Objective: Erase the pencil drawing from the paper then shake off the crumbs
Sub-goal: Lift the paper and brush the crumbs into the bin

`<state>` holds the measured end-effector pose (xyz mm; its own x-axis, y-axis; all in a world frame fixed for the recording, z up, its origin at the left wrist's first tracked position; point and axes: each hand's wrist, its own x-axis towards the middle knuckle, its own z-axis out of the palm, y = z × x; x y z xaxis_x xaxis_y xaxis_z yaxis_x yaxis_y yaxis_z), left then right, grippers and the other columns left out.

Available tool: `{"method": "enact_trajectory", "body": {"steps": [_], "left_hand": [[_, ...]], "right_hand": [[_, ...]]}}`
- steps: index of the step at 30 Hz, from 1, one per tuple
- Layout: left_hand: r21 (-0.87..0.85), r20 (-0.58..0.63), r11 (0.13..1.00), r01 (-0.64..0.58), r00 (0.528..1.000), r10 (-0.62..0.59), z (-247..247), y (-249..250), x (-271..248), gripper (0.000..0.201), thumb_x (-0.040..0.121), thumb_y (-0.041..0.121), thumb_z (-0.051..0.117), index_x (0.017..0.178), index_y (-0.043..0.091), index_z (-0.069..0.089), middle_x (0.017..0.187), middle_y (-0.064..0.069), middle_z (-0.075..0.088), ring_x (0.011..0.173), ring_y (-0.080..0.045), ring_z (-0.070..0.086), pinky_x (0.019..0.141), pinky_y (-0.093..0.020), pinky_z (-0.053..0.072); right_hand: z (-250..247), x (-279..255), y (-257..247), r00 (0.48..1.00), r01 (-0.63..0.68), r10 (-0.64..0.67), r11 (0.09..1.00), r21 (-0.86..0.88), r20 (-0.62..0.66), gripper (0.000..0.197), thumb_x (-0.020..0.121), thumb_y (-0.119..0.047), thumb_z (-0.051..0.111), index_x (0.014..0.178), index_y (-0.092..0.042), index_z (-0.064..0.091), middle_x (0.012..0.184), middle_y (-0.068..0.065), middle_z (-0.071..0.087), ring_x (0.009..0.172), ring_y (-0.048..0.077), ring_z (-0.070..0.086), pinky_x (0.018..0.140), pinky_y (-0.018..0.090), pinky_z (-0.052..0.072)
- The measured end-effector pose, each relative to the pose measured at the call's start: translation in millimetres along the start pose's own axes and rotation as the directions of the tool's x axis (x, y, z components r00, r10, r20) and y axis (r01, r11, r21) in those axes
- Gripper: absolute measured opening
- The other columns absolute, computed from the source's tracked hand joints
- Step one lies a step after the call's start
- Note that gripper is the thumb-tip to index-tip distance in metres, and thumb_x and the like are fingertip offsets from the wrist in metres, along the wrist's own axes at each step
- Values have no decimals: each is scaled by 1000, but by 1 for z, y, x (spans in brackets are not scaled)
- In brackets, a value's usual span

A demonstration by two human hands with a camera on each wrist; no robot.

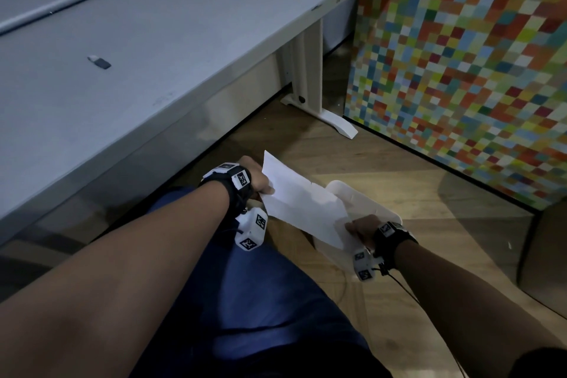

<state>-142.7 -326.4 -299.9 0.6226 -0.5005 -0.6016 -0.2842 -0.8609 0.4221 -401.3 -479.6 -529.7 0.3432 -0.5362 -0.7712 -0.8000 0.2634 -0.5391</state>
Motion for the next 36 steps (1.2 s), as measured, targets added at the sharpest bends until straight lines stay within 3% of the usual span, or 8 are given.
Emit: {"method": "enact_trajectory", "body": {"steps": [3, 7, 11, 19, 24, 28, 32, 36], "left_hand": [[43, -37, 999, -2, 999, 3, -2, 5, -7, 55, 54, 21, 98, 103, 10, 75, 85, -5, 81, 76, -25, 79, 81, -45, 65], [166, -80, 982, -93, 991, 107, -14, 34, -52, 49, 59, 19, 93, 102, 10, 70, 96, -10, 75, 81, -28, 76, 76, -42, 66], [208, -108, 947, -243, 957, 269, -44, 65, -101, 35, 69, 14, 92, 97, 7, 73, 90, -9, 76, 72, -23, 76, 60, -32, 62], [46, -336, 917, -396, 859, 387, -181, 69, -194, 24, 72, 14, 96, 87, 3, 81, 80, -6, 80, 79, -23, 79, 85, -45, 65], [-165, -495, 908, -386, 828, 262, -260, 12, -224, 32, 74, 13, 96, 101, 4, 81, 97, -9, 82, 84, -23, 80, 84, -37, 65], [-338, -591, 882, -329, 803, 73, -313, -69, -234, 45, 74, 14, 95, 113, 4, 75, 100, -11, 80, 66, -13, 76, 63, -25, 62], [-457, -624, 869, -191, 765, -160, -345, -163, -241, 55, 72, 17, 97, 120, 7, 74, 106, -9, 80, 96, -26, 78, 93, -44, 62], [-497, -613, 866, -57, 729, -304, -347, -231, -243, 47, 76, 9, 94, 117, 3, 72, 109, -16, 77, 103, -35, 75, 92, -52, 61]], "right_hand": [[-2, -31, -9, 998, 63, -63, 998, -21, -14, 38, 102, -29, 64, 133, -7, 62, 126, 12, 65, 120, 35, 59, 104, 42, 47], [-11, -40, -12, 992, 110, -117, 981, 157, 37, 31, 103, -17, 63, 129, 0, 60, 126, 15, 65, 99, 25, 61, 76, 31, 51], [-30, -63, -37, 987, 130, -154, 920, 369, 37, 32, 100, -2, 63, 125, 18, 61, 136, 27, 62, 115, 41, 61, 95, 48, 53], [-113, -196, -147, 844, 522, -514, 720, 458, -155, 22, 101, -10, 65, 115, 7, 64, 108, 20, 75, 88, 30, 74, 65, 32, 63], [-117, -286, -257, 616, 783, -752, 551, 289, -234, 20, 99, -8, 68, 113, 6, 67, 104, 18, 77, 91, 29, 74, 74, 30, 63], [-67, -320, -363, 479, 877, -864, 474, 72, -155, 14, 94, -4, 73, 102, 7, 70, 83, 15, 71, 62, 16, 65, 51, 18, 51], [21, -337, -448, 434, 898, -897, 422, -123, 86, 19, 92, 1, 75, 78, 2, 61, 59, 11, 56, 53, 19, 52, 49, 21, 47], [107, -331, -497, 442, 873, -869, 360, -329, 223, 32, 86, -2, 83, 68, -7, 57, 57, 13, 61, 57, 23, 58, 62, 34, 53]]}}
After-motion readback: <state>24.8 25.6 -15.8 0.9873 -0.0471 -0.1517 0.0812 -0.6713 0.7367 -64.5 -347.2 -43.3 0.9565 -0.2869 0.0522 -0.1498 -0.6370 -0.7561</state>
